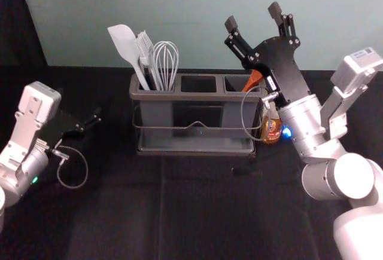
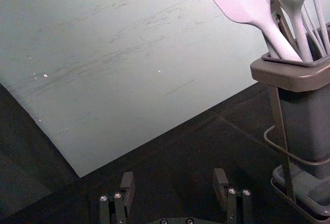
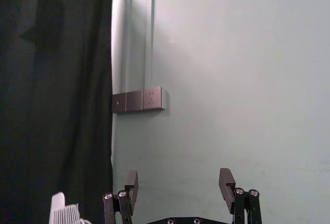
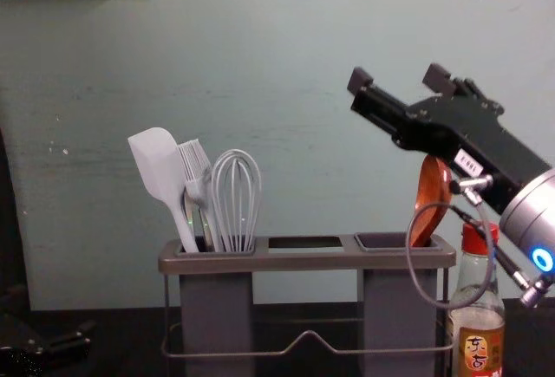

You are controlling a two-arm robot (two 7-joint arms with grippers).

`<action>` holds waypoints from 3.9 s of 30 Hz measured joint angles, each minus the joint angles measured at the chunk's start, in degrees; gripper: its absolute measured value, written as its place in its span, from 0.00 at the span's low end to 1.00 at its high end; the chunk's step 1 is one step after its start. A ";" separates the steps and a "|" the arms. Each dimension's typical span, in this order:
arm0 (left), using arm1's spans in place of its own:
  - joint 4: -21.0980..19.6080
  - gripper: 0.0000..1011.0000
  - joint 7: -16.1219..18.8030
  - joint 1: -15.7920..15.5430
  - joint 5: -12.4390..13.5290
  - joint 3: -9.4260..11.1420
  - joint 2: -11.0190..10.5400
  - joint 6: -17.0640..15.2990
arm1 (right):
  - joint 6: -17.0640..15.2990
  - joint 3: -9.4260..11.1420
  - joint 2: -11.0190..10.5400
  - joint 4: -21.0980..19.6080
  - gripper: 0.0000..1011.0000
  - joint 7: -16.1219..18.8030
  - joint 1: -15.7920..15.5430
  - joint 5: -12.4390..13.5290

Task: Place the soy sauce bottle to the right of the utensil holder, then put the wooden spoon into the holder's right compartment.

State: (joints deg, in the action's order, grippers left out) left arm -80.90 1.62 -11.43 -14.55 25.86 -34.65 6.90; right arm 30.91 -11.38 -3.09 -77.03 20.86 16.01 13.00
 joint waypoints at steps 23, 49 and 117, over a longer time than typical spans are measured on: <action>0.00 0.99 0.00 0.00 0.00 0.00 0.00 0.00 | 0.22 2.56 -7.26 -19.80 0.99 2.10 -20.21 4.45; 0.00 0.99 0.00 0.00 0.00 0.00 0.00 0.00 | -7.94 15.13 -6.45 -20.10 0.99 -9.66 -23.67 -8.46; 0.00 0.99 0.00 0.00 0.00 0.00 0.00 0.00 | -25.25 7.93 -6.89 -2.17 0.99 -16.75 -7.68 -24.28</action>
State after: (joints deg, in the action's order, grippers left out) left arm -80.90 1.62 -11.43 -14.55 25.86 -34.65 6.91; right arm 5.66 -3.44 -9.98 -79.20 4.11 8.33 -11.28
